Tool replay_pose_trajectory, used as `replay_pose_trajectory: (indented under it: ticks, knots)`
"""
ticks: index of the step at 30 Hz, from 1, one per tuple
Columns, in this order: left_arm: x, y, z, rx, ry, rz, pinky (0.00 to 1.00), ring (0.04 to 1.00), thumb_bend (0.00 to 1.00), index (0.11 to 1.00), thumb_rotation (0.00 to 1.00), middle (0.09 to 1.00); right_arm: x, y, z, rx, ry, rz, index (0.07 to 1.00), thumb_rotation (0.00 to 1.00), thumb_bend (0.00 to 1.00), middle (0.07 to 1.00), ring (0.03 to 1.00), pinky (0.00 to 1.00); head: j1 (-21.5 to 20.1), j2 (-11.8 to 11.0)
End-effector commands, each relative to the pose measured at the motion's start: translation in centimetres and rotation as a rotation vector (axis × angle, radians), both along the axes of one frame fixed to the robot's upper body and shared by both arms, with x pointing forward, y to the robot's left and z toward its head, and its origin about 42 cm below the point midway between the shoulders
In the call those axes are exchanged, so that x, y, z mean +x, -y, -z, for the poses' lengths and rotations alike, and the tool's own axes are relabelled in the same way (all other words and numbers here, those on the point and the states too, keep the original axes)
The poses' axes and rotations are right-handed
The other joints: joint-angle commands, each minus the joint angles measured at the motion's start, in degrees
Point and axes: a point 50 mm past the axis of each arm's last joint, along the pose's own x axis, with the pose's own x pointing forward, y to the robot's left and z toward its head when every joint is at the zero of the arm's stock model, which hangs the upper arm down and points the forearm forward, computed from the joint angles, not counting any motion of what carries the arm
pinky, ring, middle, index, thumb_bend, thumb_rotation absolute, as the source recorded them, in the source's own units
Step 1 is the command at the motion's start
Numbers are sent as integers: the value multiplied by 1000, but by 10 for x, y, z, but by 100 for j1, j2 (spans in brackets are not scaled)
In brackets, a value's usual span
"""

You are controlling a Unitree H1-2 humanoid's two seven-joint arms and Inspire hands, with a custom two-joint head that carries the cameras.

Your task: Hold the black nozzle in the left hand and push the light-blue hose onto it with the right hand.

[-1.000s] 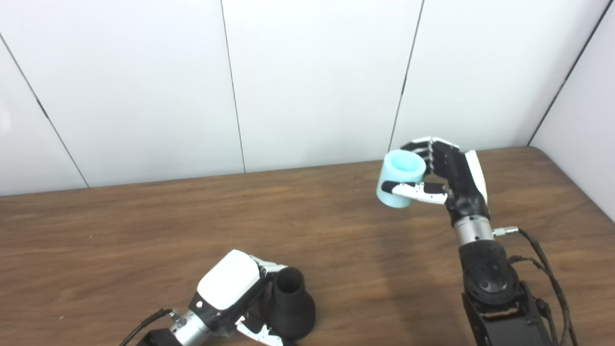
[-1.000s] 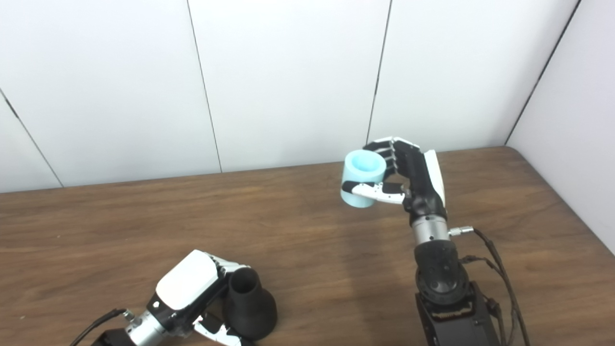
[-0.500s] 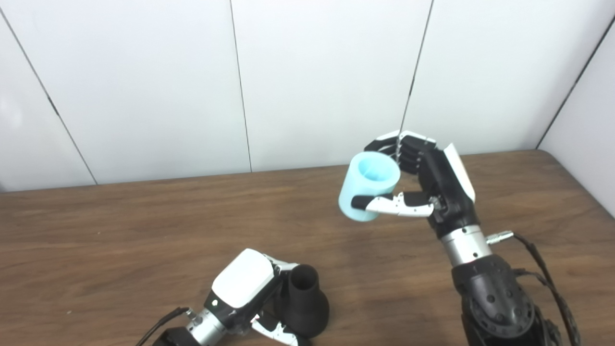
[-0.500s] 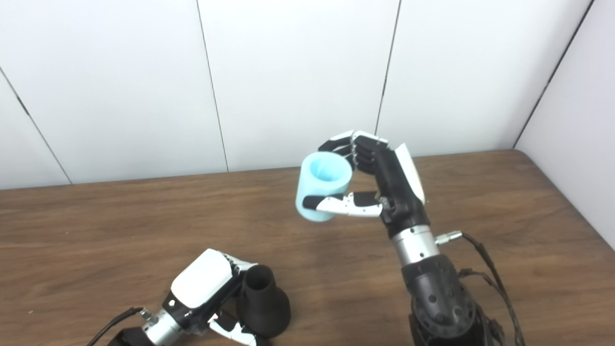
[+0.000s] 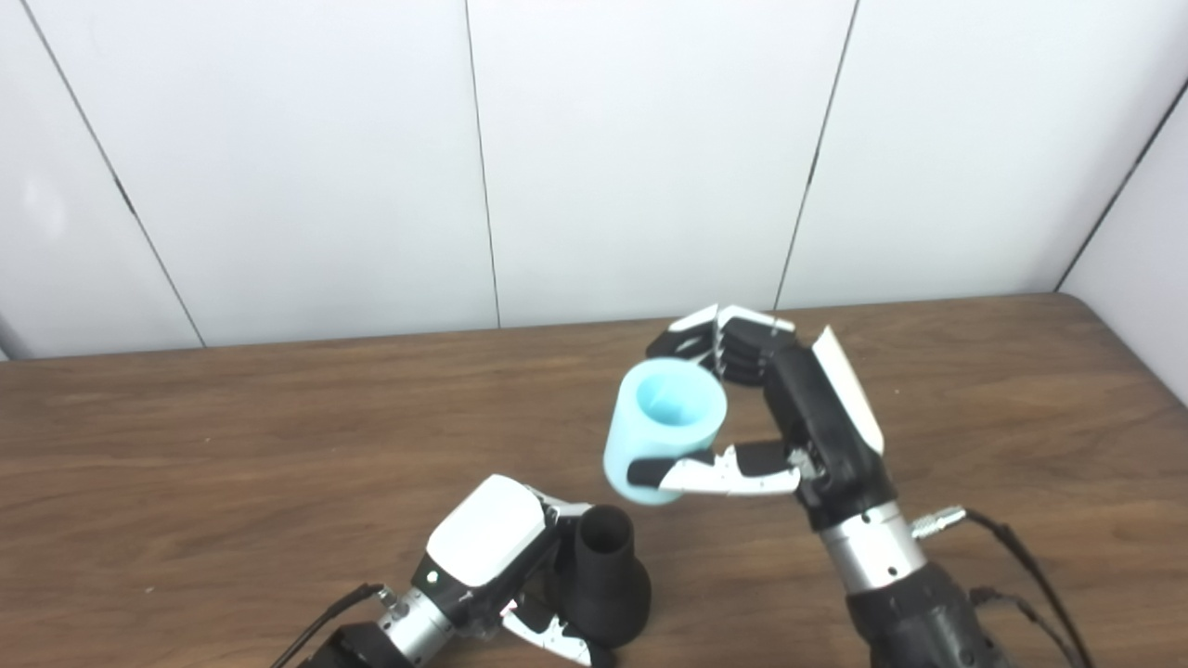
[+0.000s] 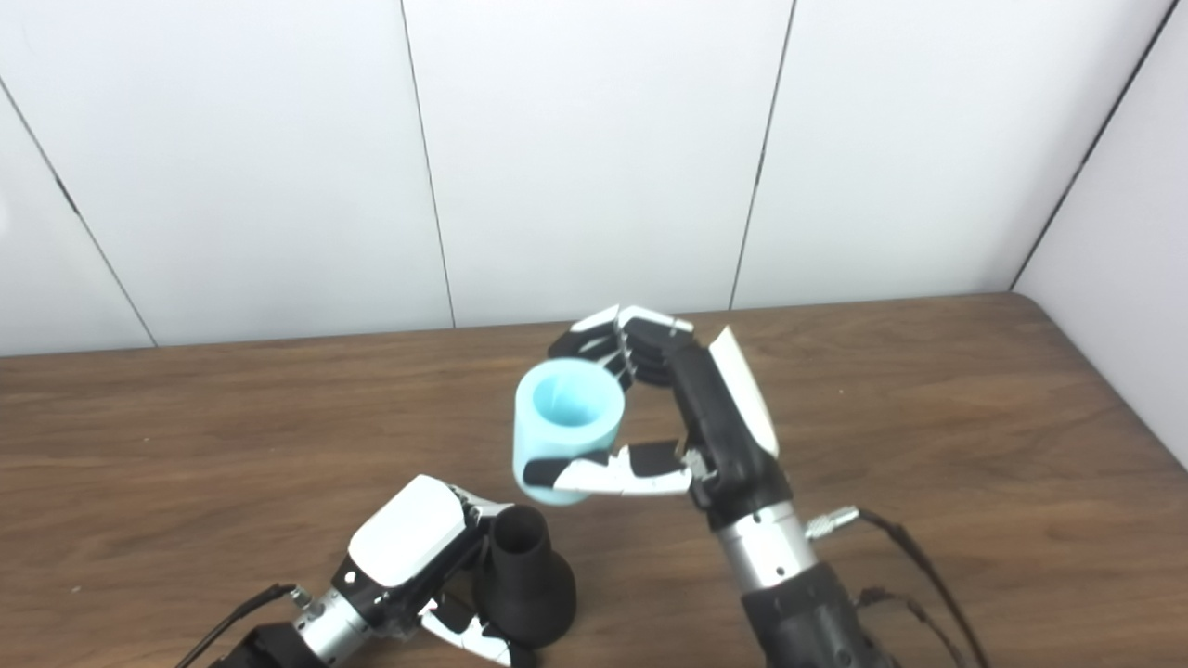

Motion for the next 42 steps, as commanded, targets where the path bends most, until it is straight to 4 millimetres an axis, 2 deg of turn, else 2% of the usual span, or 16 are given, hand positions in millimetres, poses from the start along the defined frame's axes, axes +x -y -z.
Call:
replay_pose_trajectory:
  ticks: [1,8,19,30,35,42]
  knots:
    - [-7,3,14,50,-74,37,180,327,490,537,0,451,-4,-4,-12,4,110,-38,515,0,515,493,407,308,-5,3]
    - [-7,2,15,53,-83,41,175,325,490,537,0,457,-5,-8,7,1,86,-52,518,0,513,500,403,297,10,14]
    - [-9,2,15,56,-82,41,173,323,490,535,0,445,-5,-10,19,-27,102,-46,522,0,513,494,403,308,35,19]
    - [-10,3,13,64,-71,46,182,328,491,537,0,452,6,-11,42,-61,119,-43,510,0,516,495,417,334,75,-10]
    - [-12,4,13,70,-58,46,152,333,492,524,0,432,9,-12,50,-64,122,-53,510,0,515,495,414,333,92,-18]
    - [-14,5,13,69,-54,47,181,329,491,533,0,443,14,-13,60,-74,120,-50,510,0,516,493,413,328,108,-45]
